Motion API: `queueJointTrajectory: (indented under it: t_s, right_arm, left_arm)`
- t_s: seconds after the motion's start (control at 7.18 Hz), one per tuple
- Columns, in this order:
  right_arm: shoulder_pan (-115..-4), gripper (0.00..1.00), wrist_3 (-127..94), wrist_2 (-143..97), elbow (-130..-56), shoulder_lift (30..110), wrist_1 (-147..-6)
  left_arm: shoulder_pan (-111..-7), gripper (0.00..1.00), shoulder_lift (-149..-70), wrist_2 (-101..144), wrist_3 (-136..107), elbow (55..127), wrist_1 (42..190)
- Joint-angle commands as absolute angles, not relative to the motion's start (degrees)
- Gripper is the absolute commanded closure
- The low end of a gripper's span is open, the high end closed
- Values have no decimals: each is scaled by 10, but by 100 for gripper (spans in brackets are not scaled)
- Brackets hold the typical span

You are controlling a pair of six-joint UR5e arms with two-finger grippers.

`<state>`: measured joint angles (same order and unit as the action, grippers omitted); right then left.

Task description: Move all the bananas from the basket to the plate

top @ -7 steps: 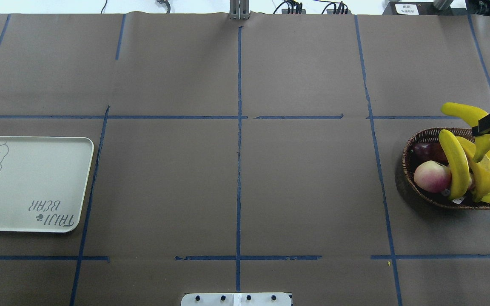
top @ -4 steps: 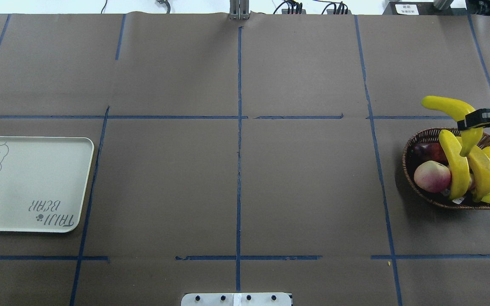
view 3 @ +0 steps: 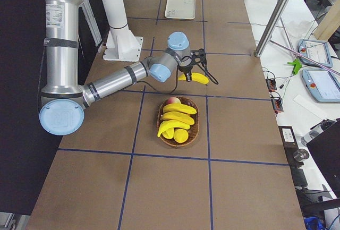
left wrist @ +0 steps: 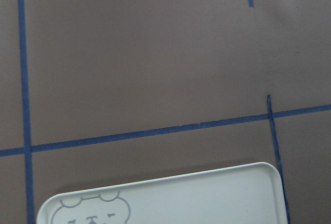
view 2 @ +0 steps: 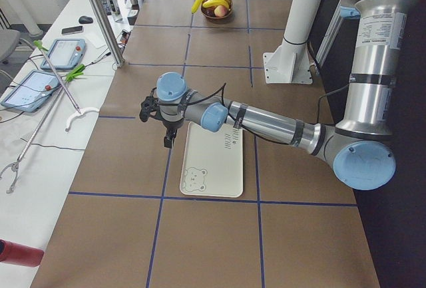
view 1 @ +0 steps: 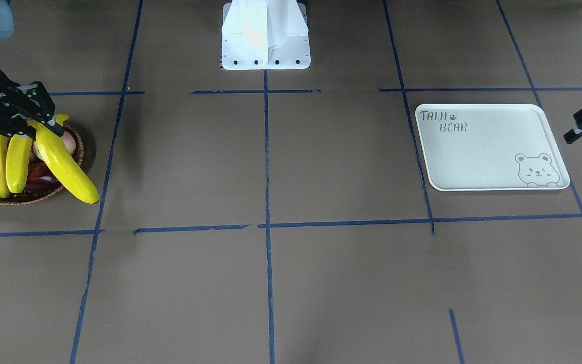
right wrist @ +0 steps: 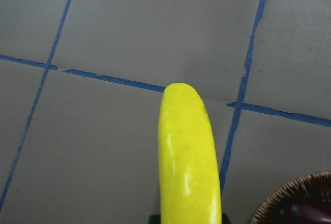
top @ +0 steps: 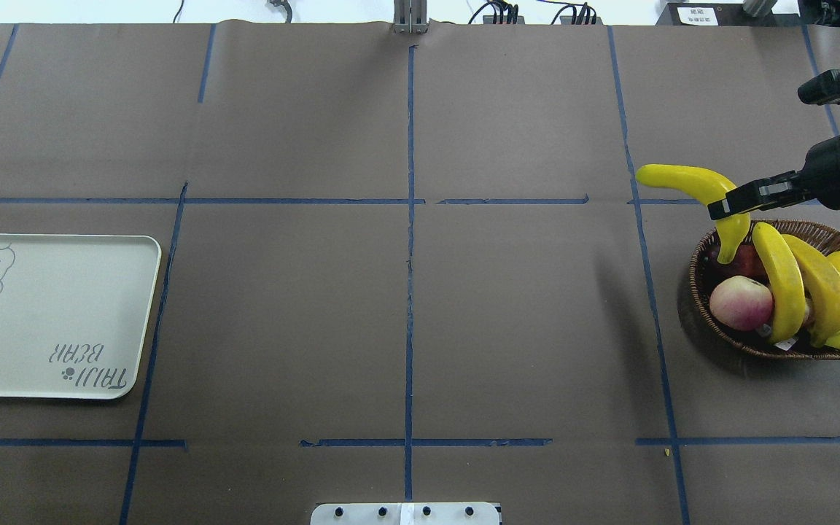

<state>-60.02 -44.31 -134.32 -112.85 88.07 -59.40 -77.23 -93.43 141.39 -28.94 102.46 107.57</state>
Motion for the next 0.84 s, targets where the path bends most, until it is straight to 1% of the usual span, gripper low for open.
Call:
queueJointTrajectory:
  t_s: [0.0,0.28,0.42,0.7]
  right_arm:
    - [-575,100,-487,-1345,-1128,838,-592]
    - [-540,100,-557,-1323,-1126,787,-591]
    - [-526,100,-596,-1312,-1128,760,-591]
    - [-477,100,-662,-1257,-1130,717,-590]
  left_arm:
    - [-721,0,-955,1416,-481,1049,1122]
    - [-669,0,-1010,1417,-699,1063,1123]
    - [-627,0,-1057,1412,-834,1064,1123]
    - [-564,0,-1136,1408,-1004,1062,1120]
